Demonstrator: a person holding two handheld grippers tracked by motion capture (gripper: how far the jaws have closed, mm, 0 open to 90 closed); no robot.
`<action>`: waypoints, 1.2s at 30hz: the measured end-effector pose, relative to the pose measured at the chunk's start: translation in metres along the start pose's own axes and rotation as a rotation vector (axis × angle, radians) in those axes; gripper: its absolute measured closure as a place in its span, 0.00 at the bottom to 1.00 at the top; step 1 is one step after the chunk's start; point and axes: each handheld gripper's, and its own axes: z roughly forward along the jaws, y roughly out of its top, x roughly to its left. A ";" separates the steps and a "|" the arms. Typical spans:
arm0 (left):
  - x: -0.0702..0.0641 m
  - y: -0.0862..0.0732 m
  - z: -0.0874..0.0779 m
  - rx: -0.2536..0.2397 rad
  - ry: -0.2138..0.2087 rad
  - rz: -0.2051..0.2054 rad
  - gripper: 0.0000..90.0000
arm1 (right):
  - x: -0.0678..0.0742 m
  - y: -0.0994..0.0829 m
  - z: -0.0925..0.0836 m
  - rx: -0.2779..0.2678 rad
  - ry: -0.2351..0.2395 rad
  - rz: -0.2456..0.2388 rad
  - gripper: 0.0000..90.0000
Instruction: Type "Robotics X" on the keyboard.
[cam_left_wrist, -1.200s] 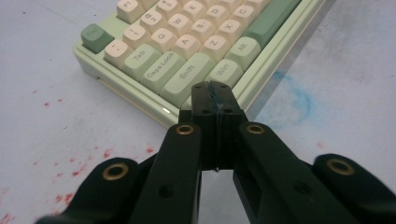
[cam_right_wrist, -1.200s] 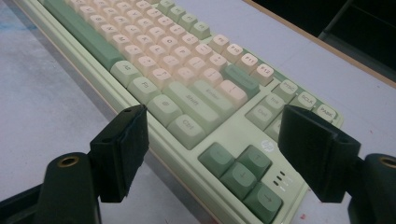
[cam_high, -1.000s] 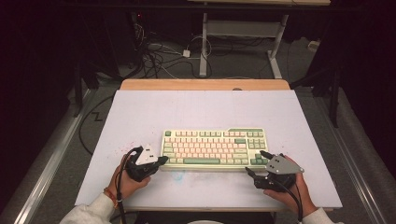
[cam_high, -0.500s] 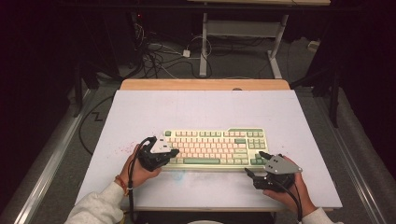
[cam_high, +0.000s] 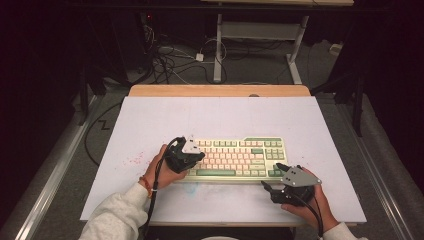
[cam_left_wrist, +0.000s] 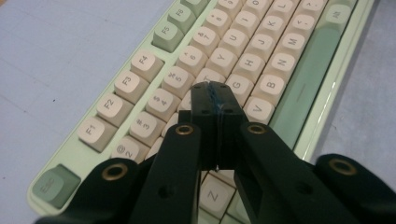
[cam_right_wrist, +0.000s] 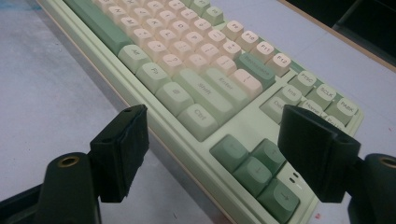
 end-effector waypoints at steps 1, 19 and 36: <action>0.000 0.002 0.002 0.003 -0.002 0.000 0.97 | 0.000 0.000 0.000 -0.001 0.001 0.001 0.28; 0.004 0.026 0.032 0.058 -0.021 0.016 0.97 | 0.000 -0.001 0.002 0.019 0.009 -0.007 0.28; 0.007 0.025 0.032 0.057 -0.025 0.010 0.96 | 0.000 -0.001 0.002 0.025 0.016 -0.014 0.29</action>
